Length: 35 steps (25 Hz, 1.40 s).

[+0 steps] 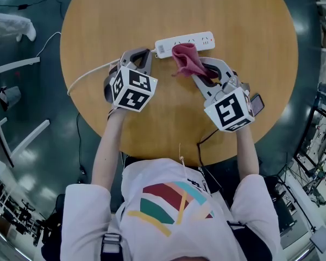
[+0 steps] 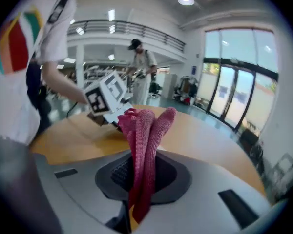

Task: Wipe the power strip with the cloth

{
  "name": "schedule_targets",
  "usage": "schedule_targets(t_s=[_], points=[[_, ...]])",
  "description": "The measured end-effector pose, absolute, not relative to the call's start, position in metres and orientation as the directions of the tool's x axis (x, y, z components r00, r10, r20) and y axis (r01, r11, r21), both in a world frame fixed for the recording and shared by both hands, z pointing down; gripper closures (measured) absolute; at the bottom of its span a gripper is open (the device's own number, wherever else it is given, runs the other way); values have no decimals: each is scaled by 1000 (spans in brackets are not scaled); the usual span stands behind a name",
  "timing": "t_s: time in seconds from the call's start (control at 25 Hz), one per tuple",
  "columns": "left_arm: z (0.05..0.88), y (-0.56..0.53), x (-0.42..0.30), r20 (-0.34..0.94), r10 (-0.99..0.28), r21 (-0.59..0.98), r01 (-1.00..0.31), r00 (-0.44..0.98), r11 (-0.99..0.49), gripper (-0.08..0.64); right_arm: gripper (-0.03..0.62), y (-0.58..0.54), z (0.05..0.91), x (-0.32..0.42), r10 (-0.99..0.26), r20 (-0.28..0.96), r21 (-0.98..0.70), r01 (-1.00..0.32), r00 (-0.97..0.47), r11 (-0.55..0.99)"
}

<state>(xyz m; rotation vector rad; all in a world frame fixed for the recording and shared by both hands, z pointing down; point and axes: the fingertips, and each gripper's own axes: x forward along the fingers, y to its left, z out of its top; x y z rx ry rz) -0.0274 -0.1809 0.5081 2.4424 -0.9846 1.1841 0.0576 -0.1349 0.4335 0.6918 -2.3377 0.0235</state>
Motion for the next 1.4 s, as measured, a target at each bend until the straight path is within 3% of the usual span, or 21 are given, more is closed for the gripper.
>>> schedule_targets(t_s=[0.12, 0.24, 0.44, 0.8, 1.4], points=[[509, -182, -23, 770, -461, -62, -666, 442, -743, 531, 552, -123, 462, 36, -454, 707, 390, -236, -543, 890], [510, -183, -22, 771, -452, -58, -659, 448, -750, 531, 553, -121, 482, 18, -437, 749, 484, -39, -497, 874], [508, -182, -23, 772, -451, -63, -652, 448, -755, 531, 552, -127, 499, -1, -446, 767, 556, 131, -461, 821], [505, -182, -21, 768, -458, -75, -647, 447, -759, 531, 552, -140, 498, 27, -474, 759, 554, 60, -447, 830], [509, -183, -21, 764, -462, -77, -647, 450, -759, 531, 553, -178, 506, 156, -613, 761, 616, -61, -211, 786]])
